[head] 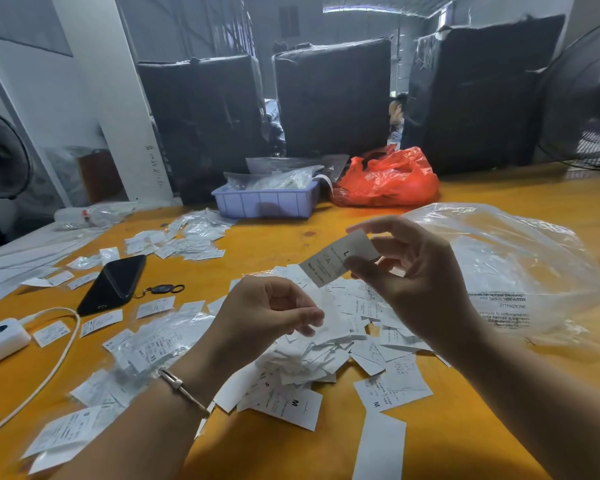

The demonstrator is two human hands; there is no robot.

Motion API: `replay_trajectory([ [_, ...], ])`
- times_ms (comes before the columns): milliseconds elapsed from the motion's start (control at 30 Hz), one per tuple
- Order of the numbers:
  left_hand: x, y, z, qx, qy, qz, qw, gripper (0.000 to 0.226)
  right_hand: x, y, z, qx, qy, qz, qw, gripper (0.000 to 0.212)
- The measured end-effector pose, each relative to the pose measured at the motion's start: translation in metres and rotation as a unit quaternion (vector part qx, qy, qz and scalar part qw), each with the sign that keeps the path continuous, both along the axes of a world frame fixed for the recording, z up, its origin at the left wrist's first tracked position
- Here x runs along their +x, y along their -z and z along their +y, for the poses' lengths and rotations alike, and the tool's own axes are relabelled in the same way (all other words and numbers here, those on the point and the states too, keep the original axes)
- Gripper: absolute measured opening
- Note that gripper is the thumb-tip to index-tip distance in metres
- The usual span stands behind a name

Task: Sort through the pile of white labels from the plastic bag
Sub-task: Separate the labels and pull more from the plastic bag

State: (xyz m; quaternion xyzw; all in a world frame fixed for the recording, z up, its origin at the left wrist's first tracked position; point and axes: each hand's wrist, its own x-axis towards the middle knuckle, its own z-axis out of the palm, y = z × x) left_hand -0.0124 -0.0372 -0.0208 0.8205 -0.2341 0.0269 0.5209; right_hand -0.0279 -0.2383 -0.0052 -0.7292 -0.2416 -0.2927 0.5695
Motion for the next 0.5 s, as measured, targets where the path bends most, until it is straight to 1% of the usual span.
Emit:
replay_trajectory([
  [133, -0.001, 0.001, -0.002, 0.001, 0.015, -0.003, 1.000, 0.026, 0.001, 0.004, 0.002, -0.056, 0.047, -0.046, 0.996, 0.023],
  [167, -0.001, 0.001, -0.002, 0.002, 0.018, -0.003, 1.000, 0.027, 0.001, 0.006, 0.002, -0.055, 0.065, -0.053, 0.995, 0.028],
  [233, 0.001, 0.003, -0.001, 0.002, 0.018, -0.001, 1.000, 0.020, 0.002, 0.007, 0.000, -0.054, 0.109, -0.084, 0.989, 0.046],
  [300, 0.002, 0.004, 0.000, -0.003, 0.017, -0.001, 1.000, 0.012, 0.003, 0.009, -0.002, -0.070, 0.147, -0.116, 0.980, 0.055],
  [367, 0.003, 0.005, 0.001, -0.011, 0.018, -0.004, 1.000, 0.006, 0.003, 0.011, -0.002, -0.075, 0.150, -0.120, 0.979, 0.056],
  [433, 0.004, 0.004, 0.002, -0.021, 0.019, -0.013, 1.000, 0.003, 0.003, 0.012, 0.000, -0.055, 0.126, -0.099, 0.985, 0.059],
  [500, 0.003, 0.003, 0.002, -0.029, 0.021, -0.025, 0.999, 0.009, 0.002, 0.012, 0.004, -0.036, 0.104, -0.098, 0.989, 0.054],
])
